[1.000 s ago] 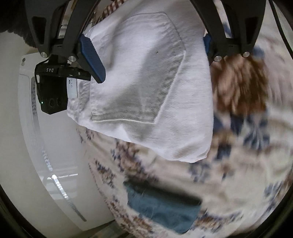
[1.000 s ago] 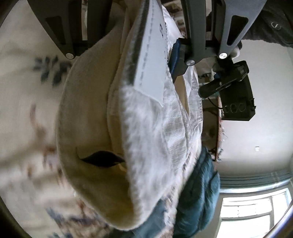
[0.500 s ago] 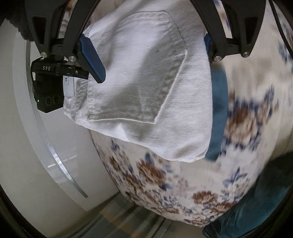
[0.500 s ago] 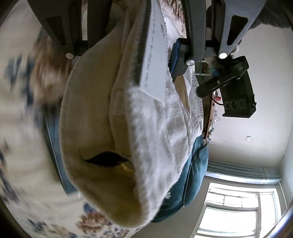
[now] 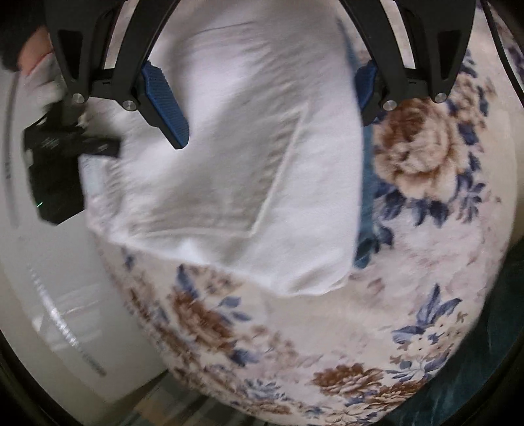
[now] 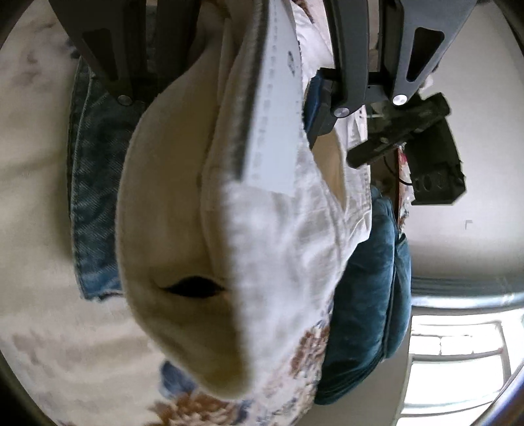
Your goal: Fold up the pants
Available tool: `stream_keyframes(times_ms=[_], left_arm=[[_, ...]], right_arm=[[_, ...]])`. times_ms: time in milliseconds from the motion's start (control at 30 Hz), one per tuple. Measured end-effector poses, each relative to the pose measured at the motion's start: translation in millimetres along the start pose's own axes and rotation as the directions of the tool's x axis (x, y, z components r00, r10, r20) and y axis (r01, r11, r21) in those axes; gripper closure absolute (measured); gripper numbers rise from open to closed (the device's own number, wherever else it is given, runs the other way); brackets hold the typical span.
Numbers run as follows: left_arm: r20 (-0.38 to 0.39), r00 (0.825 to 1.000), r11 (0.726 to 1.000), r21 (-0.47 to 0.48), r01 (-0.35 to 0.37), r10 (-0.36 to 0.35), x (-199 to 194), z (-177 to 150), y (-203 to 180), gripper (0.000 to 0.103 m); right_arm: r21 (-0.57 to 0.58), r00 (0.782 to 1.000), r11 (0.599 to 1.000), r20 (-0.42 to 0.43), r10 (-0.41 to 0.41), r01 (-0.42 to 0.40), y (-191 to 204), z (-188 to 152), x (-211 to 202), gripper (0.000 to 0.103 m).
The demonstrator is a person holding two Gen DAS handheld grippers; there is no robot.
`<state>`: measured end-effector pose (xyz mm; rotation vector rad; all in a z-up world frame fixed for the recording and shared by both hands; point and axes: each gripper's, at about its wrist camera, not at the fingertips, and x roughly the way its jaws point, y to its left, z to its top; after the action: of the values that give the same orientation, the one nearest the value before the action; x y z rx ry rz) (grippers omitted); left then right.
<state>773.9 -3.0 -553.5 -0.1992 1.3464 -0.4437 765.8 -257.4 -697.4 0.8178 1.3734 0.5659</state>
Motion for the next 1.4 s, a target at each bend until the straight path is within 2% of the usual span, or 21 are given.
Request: stream_keyframes(times_ms=[33, 100, 167, 233, 267, 300, 333, 367, 433, 500, 533, 600, 700, 800, 867, 900, 1000, 1067, 1133, 1200, 1400], left_arm=[[-0.012, 1.000, 1.000, -0.001, -0.015, 0.015, 0.4, -2.4, 2.2, 0.015], [0.006, 0.999, 0.999, -0.021, -0.038, 0.038, -7.7, -6.8, 5.5, 0.015], [0.049, 0.993, 0.993, -0.041, -0.108, 0.110, -24.9, -14.1, 3.6, 0.014], [0.096, 0.974, 0.978, -0.058, -0.199, 0.204, -45.4, -21.5, -1.1, 0.014], [0.130, 0.959, 0.968, -0.056, -0.246, 0.252, -57.6, -27.2, -6.7, 0.014], [0.160, 0.942, 0.956, -0.055, -0.289, 0.294, -69.3, -33.6, -12.7, 0.011], [0.186, 0.924, 0.942, -0.052, -0.331, 0.335, -81.4, -42.0, -20.6, 0.010], [0.200, 0.913, 0.935, -0.052, -0.351, 0.354, -92.5, -51.0, -27.5, 0.009], [0.211, 0.906, 0.930, -0.054, -0.363, 0.366, -112.8, -67.9, -42.4, 0.002], [0.210, 0.897, 0.921, -0.048, -0.387, 0.388, -129.5, -80.7, -57.5, 0.002], [0.218, 0.893, 0.918, -0.040, -0.395, 0.394, -140.7, -87.8, -66.6, 0.002], [0.238, 0.881, 0.910, -0.031, -0.414, 0.409, -164.5, -101.8, -85.7, 0.002], [0.267, 0.876, 0.911, -0.030, -0.410, 0.403, -209.2, -125.3, -114.1, 0.002], [0.285, 0.869, 0.910, -0.034, -0.412, 0.404, -248.7, -147.2, -138.1, 0.002], [0.299, 0.867, 0.913, -0.037, -0.407, 0.399, -280.4, -166.4, -156.0, 0.002], [0.312, 0.859, 0.909, -0.045, -0.414, 0.406, -300.1, -178.1, -166.4, 0.002], [0.346, 0.849, 0.910, -0.039, -0.413, 0.400, -341.8, -206.2, -191.6, 0.002], [0.367, 0.841, 0.909, -0.040, -0.414, 0.399, -371.8, -227.3, -208.3, 0.002], [0.382, 0.841, 0.916, -0.045, -0.398, 0.384, -400.9, -248.8, -224.1, 0.002], [0.400, 0.833, 0.916, -0.047, -0.399, 0.383, -427.8, -269.6, -238.4, 0.002], [0.421, 0.816, 0.910, -0.068, -0.408, 0.397, -484.9, -320.3, -268.6, 0.002]], right_arm=[[-0.002, 1.000, 1.000, -0.005, -0.031, 0.031, 0.4, -0.6, -1.9, 0.040], [0.005, 0.995, 0.995, -0.009, -0.099, 0.099, 6.3, -6.8, -10.6, 0.024], [-0.004, 0.977, 0.977, -0.014, -0.211, 0.211, 15.7, -14.7, -15.8, 0.016], [-0.075, 0.919, 0.917, 0.070, -0.388, 0.392, 45.7, -22.5, -27.1, 0.015], [-0.115, 0.853, 0.847, 0.131, -0.505, 0.519, 63.6, -38.9, -33.2, 0.012], [-0.118, 0.796, 0.790, 0.177, -0.579, 0.601, 70.2, -35.6, -54.7, 0.011], [-0.106, 0.756, 0.755, 0.213, -0.619, 0.648, 75.2, -43.1, -69.1, 0.011], [-0.087, 0.728, 0.735, 0.253, -0.637, 0.673, 87.0, -62.6, -75.2, 0.010], [-0.051, 0.676, 0.695, 0.294, -0.675, 0.717, 97.1, -85.0, -90.1, 0.009], [-0.006, 0.628, 0.666, 0.342, -0.699, 0.746, 129.3, -121.8, -102.8, 0.009], [0.010, 0.614, 0.661, 0.357, -0.704, 0.751, 143.0, -136.8, -118.1, 0.009], [0.039, 0.603, 0.663, 0.380, -0.701, 0.747, 174.1, -163.5, -157.8, 0.009], [0.067, 0.567, 0.645, 0.414, -0.712, 0.761, 216.1, -196.7, -197.7, 0.009], [0.065, 0.543, 0.635, 0.456, -0.705, 0.770, 263.5, -235.1, -238.5, 0.009], [0.054, 0.533, 0.632, 0.486, -0.693, 0.773, 298.4, -262.6, -265.6, 0.009], [0.053, 0.529, 0.631, 0.494, -0.690, 0.774, 308.8, -272.2, -274.3, 0.009], [0.037, 0.522, 0.635, 0.534, -0.666, 0.772, 352.6, -318.4, -314.8, 0.009], [0.024, 0.534, 0.647, 0.543, -0.648, 0.762, 372.1, -341.6, -333.8, 0.009], [0.011, 0.537, 0.652, 0.557, -0.634, 0.758, 395.9, -371.3, -356.3, 0.009], [-0.003, 0.538, 0.657, 0.576, -0.615, 0.754, 417.3, -400.6, -376.4, 0.009], [-0.043, 0.541, 0.658, 0.611, -0.578, 0.752, 467.2, -472.1, -417.5, 0.009]])
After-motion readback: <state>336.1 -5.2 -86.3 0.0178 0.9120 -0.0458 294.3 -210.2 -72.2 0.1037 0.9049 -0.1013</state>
